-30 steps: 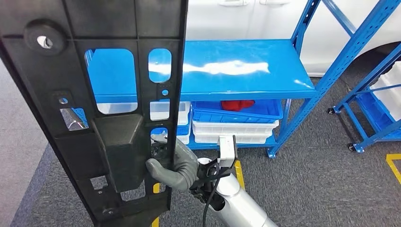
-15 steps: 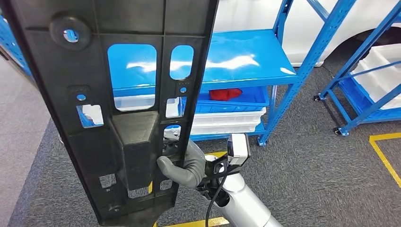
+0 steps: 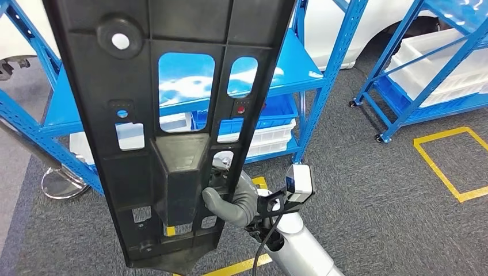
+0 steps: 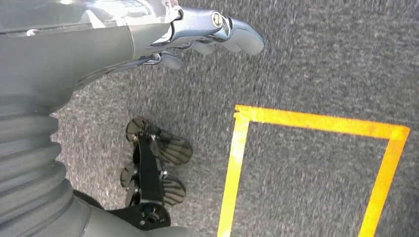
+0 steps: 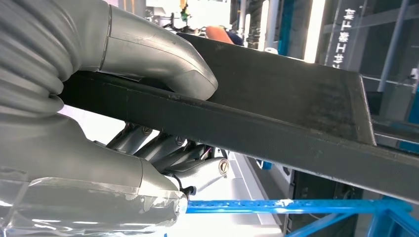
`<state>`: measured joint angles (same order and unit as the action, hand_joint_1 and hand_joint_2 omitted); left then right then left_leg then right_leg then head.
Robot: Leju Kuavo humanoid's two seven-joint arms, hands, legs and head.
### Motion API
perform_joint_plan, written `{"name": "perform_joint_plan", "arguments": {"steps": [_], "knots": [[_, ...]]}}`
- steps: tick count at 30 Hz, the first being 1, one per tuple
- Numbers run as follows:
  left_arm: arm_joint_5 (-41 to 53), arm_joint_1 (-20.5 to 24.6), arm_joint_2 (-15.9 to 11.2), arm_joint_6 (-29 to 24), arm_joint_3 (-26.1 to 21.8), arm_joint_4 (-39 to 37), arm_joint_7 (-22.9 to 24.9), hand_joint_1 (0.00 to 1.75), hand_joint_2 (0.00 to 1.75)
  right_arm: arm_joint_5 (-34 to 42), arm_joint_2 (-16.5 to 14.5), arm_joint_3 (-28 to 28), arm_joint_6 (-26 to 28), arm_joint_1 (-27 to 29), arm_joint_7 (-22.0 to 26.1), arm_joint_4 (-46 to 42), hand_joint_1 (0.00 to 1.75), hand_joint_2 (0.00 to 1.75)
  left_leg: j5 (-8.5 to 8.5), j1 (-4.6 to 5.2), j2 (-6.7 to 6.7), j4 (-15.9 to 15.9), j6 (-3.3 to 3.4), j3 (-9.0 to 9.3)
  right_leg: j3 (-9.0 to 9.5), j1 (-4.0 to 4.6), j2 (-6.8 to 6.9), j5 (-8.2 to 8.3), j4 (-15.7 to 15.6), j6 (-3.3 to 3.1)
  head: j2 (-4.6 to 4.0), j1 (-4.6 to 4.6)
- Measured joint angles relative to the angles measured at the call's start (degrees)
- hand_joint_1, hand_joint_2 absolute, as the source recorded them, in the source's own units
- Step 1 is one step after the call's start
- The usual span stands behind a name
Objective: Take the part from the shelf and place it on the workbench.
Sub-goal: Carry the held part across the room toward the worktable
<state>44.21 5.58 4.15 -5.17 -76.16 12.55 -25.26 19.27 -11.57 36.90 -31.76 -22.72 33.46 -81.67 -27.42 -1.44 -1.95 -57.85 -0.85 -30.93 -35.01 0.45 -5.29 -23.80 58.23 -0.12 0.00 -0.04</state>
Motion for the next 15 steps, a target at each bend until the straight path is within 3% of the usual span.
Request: {"name": "perform_joint_plan", "arguments": {"steps": [2,4,5,6,7,8,11,13,15], "knots": [[0.0,0.2,0.2,-0.3,0.0,0.0,0.2,0.0,1.75,-0.1,0.1,-0.2,-0.2,-0.1,-0.1,-0.4,1.75,1.75,0.52,-0.26,1.19,0.4,0.81,-0.24,-1.31,0.08,1.74,-1.7,2.4,0.65,0.0,0.38],[-0.1,0.1,0.3,-0.5,0.0,0.0,0.4,0.0,1.75,-0.2,0.2,-0.3,-0.2,-0.2,-0.1,-0.7,1.75,1.75,0.82,-0.18,2.5,0.5,1.22,-0.64,-4.51,-0.29,4.04,-5.72,9.5,1.28,0.0,0.8],[-0.1,0.1,0.3,-0.6,0.0,0.0,0.5,0.0,1.75,-0.2,0.3,-0.4,-0.2,-0.3,-0.1,-0.8,1.75,1.75,0.9,-0.13,3.17,0.4,1.23,-0.84,-6.23,-0.57,4.46,-7.46,13.5,1.57,0.0,0.82],[0.0,0.0,0.3,-0.6,0.0,0.0,0.6,0.0,1.75,-0.3,0.3,-0.4,-0.2,-0.3,-0.2,-0.8,1.75,1.75,0.98,-0.11,3.86,0.4,1.2,-1.01,-7.31,-0.83,4.67,-8.36,16.2,1.81,0.0,0.83],[0.1,0.0,0.3,-0.6,0.0,0.0,0.7,0.0,1.75,-0.3,0.4,-0.4,-0.2,-0.3,-0.2,-0.8,1.75,1.75,1.04,-0.11,4.53,0.3,1.13,-1.11,-7.19,-1.04,4.85,-8.1,16.6,1.97,0.0,0.83],[0.2,0.0,0.3,-0.3,0.0,0.0,0.8,0.0,1.75,-0.4,0.5,-0.4,-0.2,-0.3,-0.3,-0.8,1.75,1.75,1.08,-0.12,5.16,0.3,1.05,-1.15,-5.84,-1.19,5.15,-6.89,14.6,2.03,0.0,0.84],[0.6,0.2,0.3,0.7,0.0,0.0,1.0,0.0,1.75,-0.4,0.5,-0.4,0.0,-0.8,-0.5,-1.4,1.75,1.75,1.15,0.07,6.71,0.2,0.5,-1.07,0.99,-0.91,8.13,-2.69,2.5,1.38,0.0,0.81],[0.6,0.3,0.2,1.3,0.0,0.0,1.0,0.0,1.75,-0.4,0.5,-0.4,0.1,-1.2,-0.6,-1.7,1.75,1.75,1.24,0.28,7.58,0.3,-0.2,-1.04,2.14,-0.4,8.98,-2.3,-0.3,0.54,0.0,0.76],[0.6,0.5,0.1,1.5,0.1,0.0,0.9,0.0,1.75,-0.4,0.5,-0.4,0.3,-1.4,-0.7,-1.8,1.75,1.75,1.23,0.22,8.18,0.4,-0.99,-0.95,1.85,-0.35,7.75,-1.89,-0.5,-0.29,0.0,0.76]]}}
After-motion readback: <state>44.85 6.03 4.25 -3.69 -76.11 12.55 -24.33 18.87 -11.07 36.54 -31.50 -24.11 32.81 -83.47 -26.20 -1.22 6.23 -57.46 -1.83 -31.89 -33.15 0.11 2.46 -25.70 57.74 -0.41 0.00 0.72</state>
